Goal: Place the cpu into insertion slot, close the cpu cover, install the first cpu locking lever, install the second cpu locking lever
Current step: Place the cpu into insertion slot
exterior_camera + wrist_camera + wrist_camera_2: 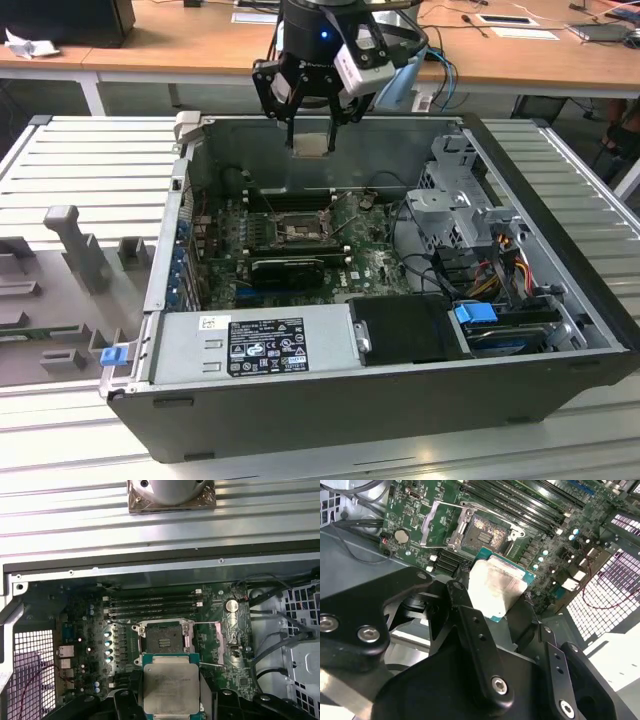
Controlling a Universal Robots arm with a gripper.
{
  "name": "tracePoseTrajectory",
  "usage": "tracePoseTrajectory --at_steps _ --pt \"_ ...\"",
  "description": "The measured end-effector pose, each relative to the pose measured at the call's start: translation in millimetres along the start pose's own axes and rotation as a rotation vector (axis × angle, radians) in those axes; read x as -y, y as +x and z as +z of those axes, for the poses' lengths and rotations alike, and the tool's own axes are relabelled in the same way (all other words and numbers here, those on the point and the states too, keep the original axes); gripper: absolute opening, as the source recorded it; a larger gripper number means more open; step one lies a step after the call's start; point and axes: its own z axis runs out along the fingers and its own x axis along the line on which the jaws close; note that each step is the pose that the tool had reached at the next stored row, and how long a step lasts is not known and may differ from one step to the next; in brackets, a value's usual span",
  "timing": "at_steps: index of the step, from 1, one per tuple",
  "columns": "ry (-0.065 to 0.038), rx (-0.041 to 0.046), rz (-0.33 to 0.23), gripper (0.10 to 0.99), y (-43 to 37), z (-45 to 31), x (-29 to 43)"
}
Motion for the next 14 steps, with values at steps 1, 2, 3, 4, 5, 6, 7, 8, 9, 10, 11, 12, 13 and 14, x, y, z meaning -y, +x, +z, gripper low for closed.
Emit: tracePoseTrajectory --at_steps 1,2,3,4,5,6,7,8,9,10,11,12,13,14 --pt "0.0 0.0008 0.009 0.541 0.0 0.1 0.0" --pt "0.0 0.0013 0.017 0.541 0.0 0.4 0.0" --pt "0.0 -0.0003 0.022 0.541 0.1 0.8 0.0" --pt "0.0 -0.001 0.026 0.541 0.1 0.8 0.1" --pt "0.0 -0.0015 0.029 0.541 0.1 0.9 0.1" --pt "0.0 -0.0017 0.035 0.541 0.0 1.1 0.1" --pt "0.0 -0.0013 0.041 0.541 0.0 1.3 0.1" --pt "0.0 -0.0011 0.045 0.541 -0.1 1.4 0.1" --pt "-0.001 -0.0004 0.053 0.541 0.0 1.6 0.1" --pt "-0.001 0.0006 0.065 0.541 0.0 1.6 0.1" --pt "-0.001 0.0013 0.074 0.541 0.0 1.7 0.1" --pt "-0.001 0.0018 0.079 0.541 0.0 1.7 0.1" --pt "-0.001 0.0027 0.088 0.541 0.0 1.8 0.1" --pt "-0.002 0.0031 0.093 0.541 0.0 1.8 0.1"
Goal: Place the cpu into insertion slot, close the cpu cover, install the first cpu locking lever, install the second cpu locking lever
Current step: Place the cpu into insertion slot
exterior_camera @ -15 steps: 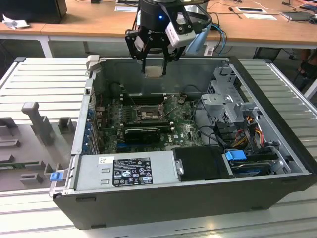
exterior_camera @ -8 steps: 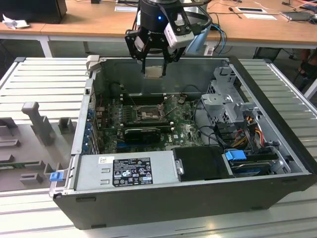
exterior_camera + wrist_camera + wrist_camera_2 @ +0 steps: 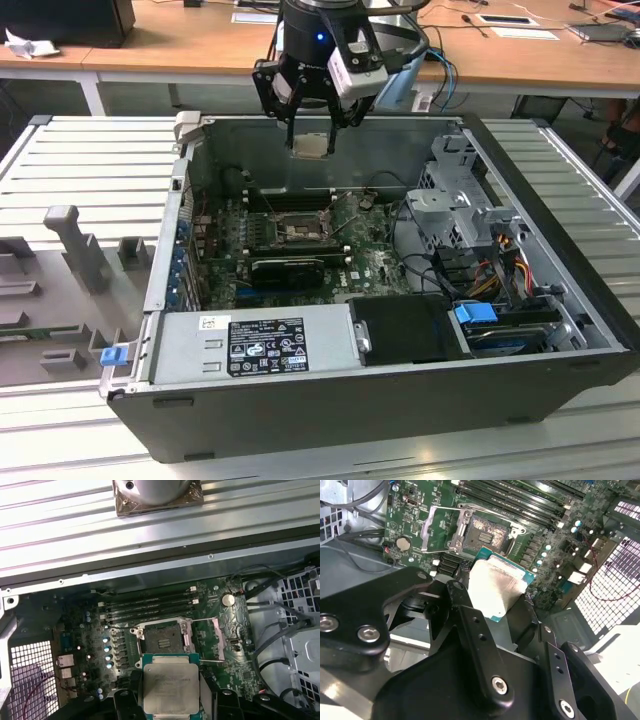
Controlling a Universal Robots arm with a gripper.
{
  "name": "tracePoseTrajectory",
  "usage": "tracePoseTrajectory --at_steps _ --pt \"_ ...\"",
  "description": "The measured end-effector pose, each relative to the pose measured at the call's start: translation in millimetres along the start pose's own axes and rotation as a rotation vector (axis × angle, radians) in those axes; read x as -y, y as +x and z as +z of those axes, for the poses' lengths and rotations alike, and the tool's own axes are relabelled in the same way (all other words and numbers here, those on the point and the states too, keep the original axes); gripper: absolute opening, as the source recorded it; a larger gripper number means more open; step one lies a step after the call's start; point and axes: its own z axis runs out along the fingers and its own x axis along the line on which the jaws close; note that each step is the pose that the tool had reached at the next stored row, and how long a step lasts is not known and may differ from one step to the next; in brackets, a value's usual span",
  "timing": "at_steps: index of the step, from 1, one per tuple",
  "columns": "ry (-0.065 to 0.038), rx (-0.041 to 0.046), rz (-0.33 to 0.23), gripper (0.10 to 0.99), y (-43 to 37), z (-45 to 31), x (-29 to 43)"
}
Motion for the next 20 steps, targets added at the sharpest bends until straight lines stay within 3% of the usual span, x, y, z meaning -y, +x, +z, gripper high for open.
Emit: tracePoseTrajectory --at_steps 20 --pt "-0.001 0.0043 0.049 0.541 0.0 0.0 0.0"
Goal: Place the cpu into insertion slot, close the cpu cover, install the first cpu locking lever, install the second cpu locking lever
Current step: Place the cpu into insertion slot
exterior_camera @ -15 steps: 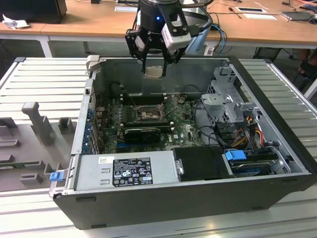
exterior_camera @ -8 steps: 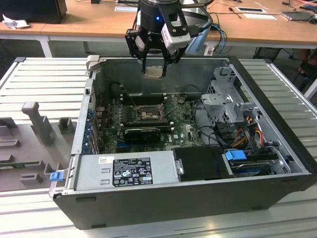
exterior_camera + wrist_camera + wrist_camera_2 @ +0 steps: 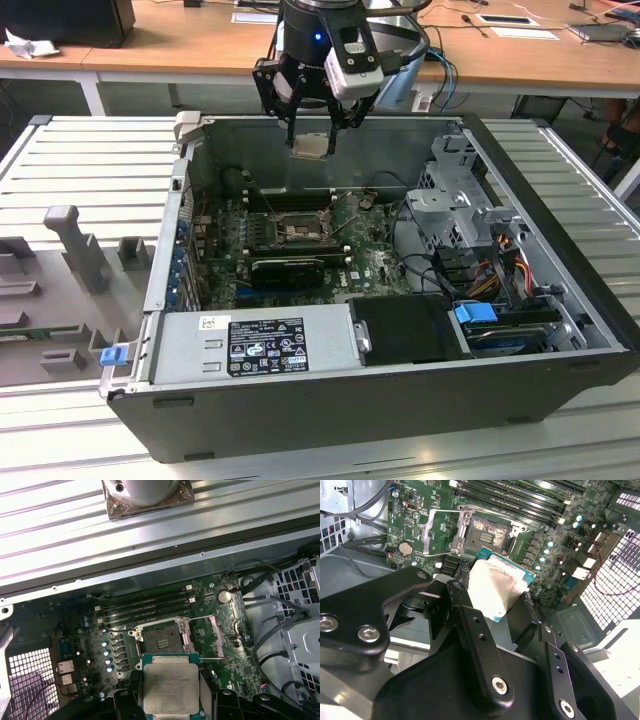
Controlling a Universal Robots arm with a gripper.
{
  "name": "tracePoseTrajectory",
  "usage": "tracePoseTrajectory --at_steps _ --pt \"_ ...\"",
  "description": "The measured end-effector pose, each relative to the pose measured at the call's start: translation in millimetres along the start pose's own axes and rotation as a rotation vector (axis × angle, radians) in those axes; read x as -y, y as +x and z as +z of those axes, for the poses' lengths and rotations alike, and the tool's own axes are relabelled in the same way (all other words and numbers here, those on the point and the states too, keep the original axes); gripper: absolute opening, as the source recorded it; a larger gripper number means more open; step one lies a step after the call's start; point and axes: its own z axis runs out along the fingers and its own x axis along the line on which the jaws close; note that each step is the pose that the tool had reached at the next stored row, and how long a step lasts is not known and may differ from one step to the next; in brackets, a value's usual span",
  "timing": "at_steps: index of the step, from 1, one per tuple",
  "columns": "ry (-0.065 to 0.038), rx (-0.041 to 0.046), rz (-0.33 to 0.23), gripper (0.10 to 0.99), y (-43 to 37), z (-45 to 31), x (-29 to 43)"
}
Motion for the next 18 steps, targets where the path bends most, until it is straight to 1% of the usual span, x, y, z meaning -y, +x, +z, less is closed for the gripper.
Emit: tracePoseTrajectory --at_steps 8,18 --pt "-0.001 0.0019 0.022 0.541 0.0 0.1 0.0" --pt "-0.002 0.0073 0.083 0.541 0.0 0.6 0.1"
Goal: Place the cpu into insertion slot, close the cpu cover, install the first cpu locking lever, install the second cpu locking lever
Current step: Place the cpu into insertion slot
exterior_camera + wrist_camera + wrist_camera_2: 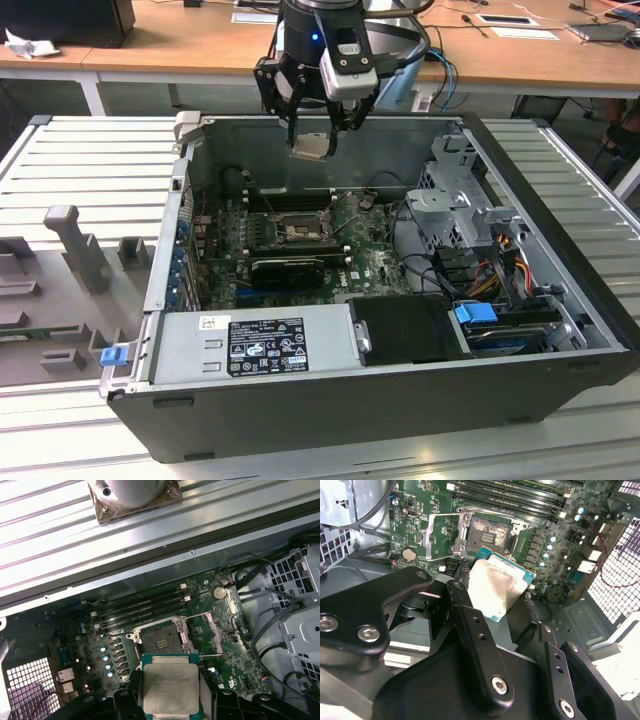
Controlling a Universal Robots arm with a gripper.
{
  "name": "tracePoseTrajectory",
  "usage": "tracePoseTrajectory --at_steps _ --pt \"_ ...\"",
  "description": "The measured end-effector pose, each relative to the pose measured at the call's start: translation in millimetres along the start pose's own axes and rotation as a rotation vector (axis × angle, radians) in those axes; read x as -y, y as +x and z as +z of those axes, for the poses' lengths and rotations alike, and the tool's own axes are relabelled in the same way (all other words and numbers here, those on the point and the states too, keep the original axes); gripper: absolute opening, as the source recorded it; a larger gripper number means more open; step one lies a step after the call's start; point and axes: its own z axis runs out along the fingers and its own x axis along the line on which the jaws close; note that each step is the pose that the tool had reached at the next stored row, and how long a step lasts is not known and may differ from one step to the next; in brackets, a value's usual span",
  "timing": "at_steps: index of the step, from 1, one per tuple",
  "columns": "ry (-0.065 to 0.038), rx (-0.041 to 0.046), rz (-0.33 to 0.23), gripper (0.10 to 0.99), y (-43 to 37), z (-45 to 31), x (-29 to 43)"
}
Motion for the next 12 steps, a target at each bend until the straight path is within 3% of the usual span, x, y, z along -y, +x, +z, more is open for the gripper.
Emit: tracePoseTrajectory --at_steps 12 --pt "-0.001 0.0047 0.053 0.541 0.0 0.6 0.1"
